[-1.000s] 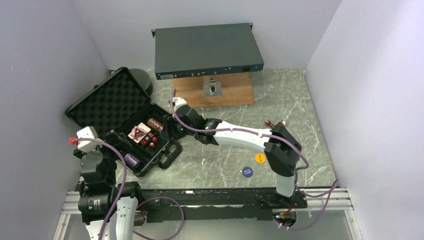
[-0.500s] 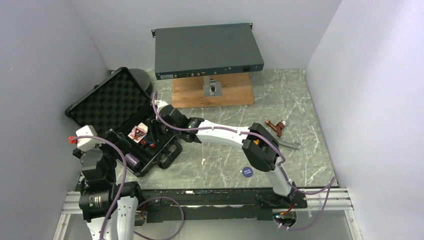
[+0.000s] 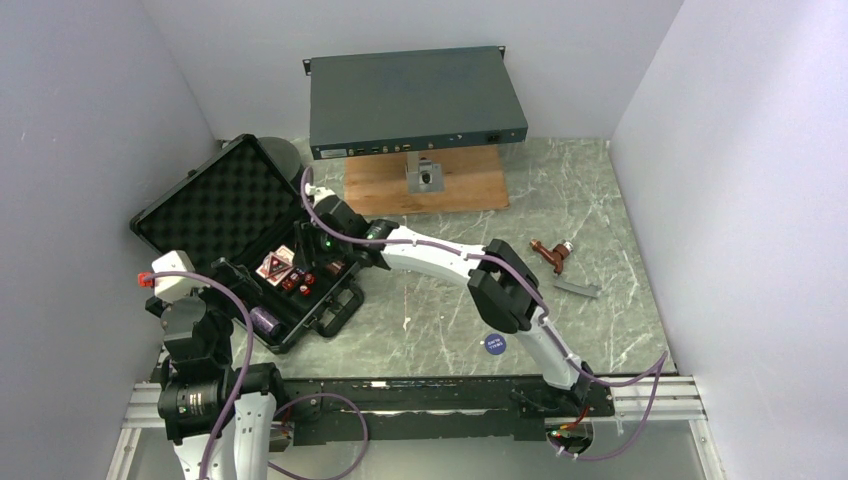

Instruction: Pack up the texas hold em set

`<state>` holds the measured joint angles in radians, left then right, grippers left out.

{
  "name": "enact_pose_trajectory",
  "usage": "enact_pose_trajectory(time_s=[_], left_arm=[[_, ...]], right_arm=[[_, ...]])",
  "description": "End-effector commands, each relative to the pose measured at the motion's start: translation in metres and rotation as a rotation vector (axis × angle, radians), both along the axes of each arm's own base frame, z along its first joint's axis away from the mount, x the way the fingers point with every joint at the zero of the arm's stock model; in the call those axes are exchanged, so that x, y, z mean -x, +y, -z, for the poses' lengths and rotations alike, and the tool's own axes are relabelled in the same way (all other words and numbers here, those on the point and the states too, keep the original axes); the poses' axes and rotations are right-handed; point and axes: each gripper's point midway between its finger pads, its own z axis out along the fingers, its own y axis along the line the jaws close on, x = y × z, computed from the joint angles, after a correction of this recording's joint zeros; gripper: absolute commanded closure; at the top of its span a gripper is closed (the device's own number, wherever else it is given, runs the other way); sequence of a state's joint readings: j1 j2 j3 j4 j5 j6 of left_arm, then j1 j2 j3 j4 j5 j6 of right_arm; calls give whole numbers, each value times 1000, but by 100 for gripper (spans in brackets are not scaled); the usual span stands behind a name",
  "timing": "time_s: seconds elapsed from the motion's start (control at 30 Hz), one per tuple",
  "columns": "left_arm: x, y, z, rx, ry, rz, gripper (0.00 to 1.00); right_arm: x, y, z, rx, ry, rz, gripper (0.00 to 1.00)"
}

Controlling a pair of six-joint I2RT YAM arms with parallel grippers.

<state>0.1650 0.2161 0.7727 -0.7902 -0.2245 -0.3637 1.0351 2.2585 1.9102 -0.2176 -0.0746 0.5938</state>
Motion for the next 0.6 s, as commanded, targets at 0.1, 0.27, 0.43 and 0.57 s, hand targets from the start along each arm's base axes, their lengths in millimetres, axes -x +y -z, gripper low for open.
enact_pose_trajectory(time_s=[0.1, 0.27, 0.43, 0.57], left_arm=[[0, -2, -17, -5, -70, 11, 0], [0, -3, -17, -6, -74, 16, 0], [0, -3, -18, -7, -75, 17, 0], [0, -3, -18, -7, -77, 16, 0]], right_arm=[[-51, -8, 2, 9, -2, 74, 100], [-71, -14, 7, -4, 3, 111, 100], [-82, -15, 11, -18, 21, 117, 100], [-82, -11, 16, -26, 31, 104, 100]])
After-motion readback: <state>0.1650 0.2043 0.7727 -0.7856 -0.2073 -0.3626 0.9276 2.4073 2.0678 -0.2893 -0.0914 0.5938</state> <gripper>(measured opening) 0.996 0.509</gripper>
